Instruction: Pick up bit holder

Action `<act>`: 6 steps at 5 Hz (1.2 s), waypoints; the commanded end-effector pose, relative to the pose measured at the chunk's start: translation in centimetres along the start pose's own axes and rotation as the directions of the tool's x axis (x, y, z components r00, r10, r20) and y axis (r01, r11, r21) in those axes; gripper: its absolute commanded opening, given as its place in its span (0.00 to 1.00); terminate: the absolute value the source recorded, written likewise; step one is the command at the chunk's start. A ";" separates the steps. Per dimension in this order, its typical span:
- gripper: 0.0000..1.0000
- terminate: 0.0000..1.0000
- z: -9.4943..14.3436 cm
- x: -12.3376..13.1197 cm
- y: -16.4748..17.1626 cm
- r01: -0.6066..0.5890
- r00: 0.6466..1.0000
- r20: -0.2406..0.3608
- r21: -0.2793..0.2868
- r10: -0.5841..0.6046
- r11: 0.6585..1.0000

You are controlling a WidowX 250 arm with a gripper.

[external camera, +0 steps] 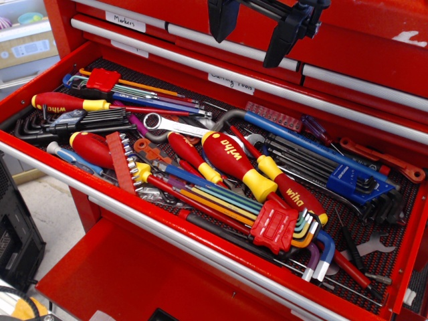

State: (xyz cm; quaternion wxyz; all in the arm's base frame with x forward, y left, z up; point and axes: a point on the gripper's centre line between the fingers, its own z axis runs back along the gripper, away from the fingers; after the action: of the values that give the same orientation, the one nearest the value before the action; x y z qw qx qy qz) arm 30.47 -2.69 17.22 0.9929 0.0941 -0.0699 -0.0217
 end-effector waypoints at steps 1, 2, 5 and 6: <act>1.00 0.00 0.0 0.0 0.0 0.000 1.000 0.000 0.000 0.000 1.000; 1.00 0.00 -0.4 -1.4 2.9 -0.075 0.997 0.017 -0.019 0.075 0.997; 1.00 0.00 -7.0 -6.1 6.2 -0.507 0.850 0.104 -0.101 0.516 0.856; 1.00 0.00 -8.9 -6.1 7.0 -0.539 0.833 0.059 -0.139 0.550 0.831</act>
State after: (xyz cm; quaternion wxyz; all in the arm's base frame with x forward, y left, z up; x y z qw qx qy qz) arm 25.69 6.65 8.07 0.9559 0.0124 -0.1308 0.2626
